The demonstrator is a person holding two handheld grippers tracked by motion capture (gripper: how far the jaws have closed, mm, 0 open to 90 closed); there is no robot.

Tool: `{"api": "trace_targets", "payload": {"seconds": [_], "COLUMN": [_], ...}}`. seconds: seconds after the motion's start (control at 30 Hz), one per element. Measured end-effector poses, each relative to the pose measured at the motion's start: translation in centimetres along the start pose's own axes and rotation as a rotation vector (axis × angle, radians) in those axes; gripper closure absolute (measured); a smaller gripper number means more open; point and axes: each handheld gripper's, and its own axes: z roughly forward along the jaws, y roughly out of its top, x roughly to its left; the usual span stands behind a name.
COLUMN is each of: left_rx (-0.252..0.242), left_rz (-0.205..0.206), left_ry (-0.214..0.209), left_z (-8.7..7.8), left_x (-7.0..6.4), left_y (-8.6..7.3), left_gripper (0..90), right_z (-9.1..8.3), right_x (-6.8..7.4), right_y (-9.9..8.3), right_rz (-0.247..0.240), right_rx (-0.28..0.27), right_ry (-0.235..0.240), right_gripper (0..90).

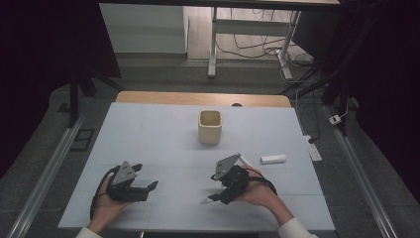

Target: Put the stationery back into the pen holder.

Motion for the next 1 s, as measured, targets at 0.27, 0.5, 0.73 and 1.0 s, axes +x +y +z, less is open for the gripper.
{"api": "trace_targets", "payload": {"seconds": [0.27, 0.5, 0.73, 1.0], "left_rx": [0.001, 0.01, 0.014, 0.019], "left_rz": [0.005, 0.003, 0.003, 0.005], "left_ry": [0.001, -0.002, -0.003, -0.007], "left_z": [0.1, 0.2, 0.3, 0.4], "left_x": [-0.1, 0.0, 0.0, -0.1], "left_y": [0.0, -0.1, -0.1, -0.2], "left_gripper": [16.1, 15.9, 15.5, 15.4], "right_z": [0.9, 1.5, 2.2, 2.9], "right_x": [0.0, 0.3, 0.4, 0.7], "right_y": [0.1, 0.0, 0.0, -0.1], "right_rz": [-0.015, -0.044, -0.085, -0.09], "right_rx": [0.056, 0.1, 0.137, 0.177], "right_ry": [0.036, 0.052, 0.065, 0.062], "right_gripper": [33.6, 40.5, 47.5, 55.0]}}
